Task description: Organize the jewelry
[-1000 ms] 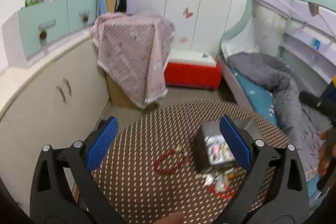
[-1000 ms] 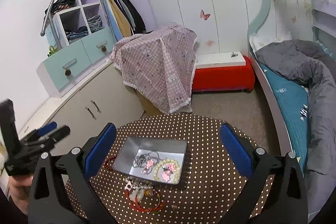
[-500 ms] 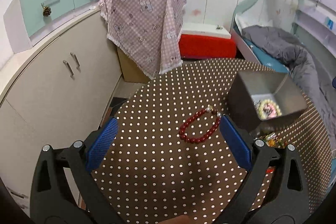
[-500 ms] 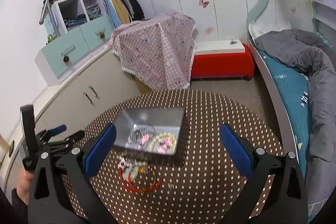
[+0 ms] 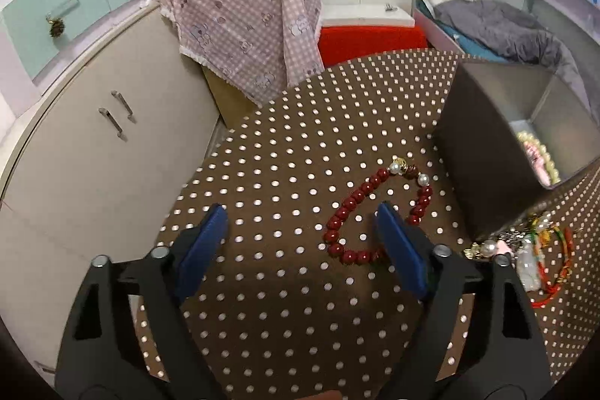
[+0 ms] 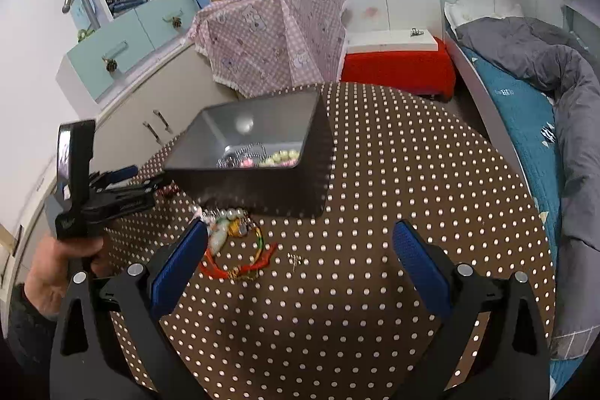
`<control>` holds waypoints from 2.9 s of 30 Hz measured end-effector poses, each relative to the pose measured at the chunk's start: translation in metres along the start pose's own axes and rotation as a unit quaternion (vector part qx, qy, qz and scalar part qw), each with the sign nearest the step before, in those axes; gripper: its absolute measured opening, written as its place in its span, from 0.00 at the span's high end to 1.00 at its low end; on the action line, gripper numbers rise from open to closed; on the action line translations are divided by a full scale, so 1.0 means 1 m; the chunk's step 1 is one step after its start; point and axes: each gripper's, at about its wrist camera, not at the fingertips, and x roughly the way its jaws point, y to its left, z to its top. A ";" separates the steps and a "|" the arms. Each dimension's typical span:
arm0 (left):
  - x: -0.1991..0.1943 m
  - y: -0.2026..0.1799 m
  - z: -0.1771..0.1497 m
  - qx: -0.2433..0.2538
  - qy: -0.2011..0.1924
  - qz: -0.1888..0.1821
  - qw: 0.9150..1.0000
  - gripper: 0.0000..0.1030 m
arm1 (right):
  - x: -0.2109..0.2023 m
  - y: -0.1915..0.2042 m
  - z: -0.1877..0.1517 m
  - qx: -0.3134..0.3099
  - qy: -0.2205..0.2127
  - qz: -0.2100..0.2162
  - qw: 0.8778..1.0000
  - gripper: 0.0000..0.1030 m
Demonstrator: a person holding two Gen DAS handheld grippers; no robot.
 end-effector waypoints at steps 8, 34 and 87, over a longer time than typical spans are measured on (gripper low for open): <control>-0.005 -0.026 -0.006 0.040 -0.008 -0.040 0.998 0.93 | 0.026 0.015 -0.011 -0.024 0.038 -0.019 0.999 0.33; -0.073 -0.015 -0.047 -0.026 -0.039 -0.116 0.992 0.93 | 0.041 0.025 -0.028 -0.078 0.050 -0.037 0.995 0.91; -0.145 -0.040 0.095 -0.035 -0.159 -0.165 0.973 0.06 | -0.020 0.011 0.114 -0.016 -0.080 -0.005 0.997 0.08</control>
